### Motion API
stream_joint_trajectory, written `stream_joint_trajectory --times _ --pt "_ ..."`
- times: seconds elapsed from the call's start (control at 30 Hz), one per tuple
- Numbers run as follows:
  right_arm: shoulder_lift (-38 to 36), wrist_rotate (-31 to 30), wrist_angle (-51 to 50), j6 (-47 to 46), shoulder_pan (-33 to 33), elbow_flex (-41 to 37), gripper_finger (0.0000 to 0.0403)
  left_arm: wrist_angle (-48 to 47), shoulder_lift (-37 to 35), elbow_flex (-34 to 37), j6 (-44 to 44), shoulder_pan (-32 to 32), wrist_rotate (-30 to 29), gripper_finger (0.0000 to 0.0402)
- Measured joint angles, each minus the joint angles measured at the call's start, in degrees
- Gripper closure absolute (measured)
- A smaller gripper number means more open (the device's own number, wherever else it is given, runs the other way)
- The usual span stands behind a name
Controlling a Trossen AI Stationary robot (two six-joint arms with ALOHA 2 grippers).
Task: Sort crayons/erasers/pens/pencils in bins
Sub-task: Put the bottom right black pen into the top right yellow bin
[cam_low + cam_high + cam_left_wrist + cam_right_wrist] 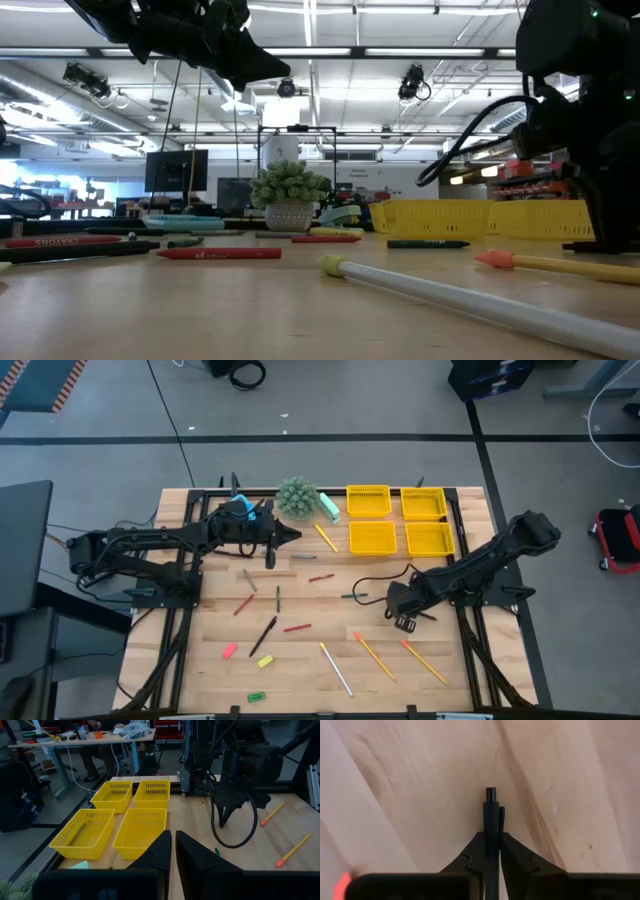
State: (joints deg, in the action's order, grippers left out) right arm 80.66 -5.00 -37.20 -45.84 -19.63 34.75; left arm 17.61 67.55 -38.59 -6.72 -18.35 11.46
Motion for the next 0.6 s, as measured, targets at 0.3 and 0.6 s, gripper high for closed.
stream_joint_trajectory --times 0.3,0.6 --pt "-8.64 -0.52 -1.19 -2.23 1.31 -0.14 0.0357 -0.42 0.0 0.0 -0.04 0.0 -0.02 0.0381" --pt "-13.43 -7.15 -1.98 5.31 8.67 2.14 0.0358 -0.37 0.0 0.02 -0.58 0.0 -0.02 0.0375"
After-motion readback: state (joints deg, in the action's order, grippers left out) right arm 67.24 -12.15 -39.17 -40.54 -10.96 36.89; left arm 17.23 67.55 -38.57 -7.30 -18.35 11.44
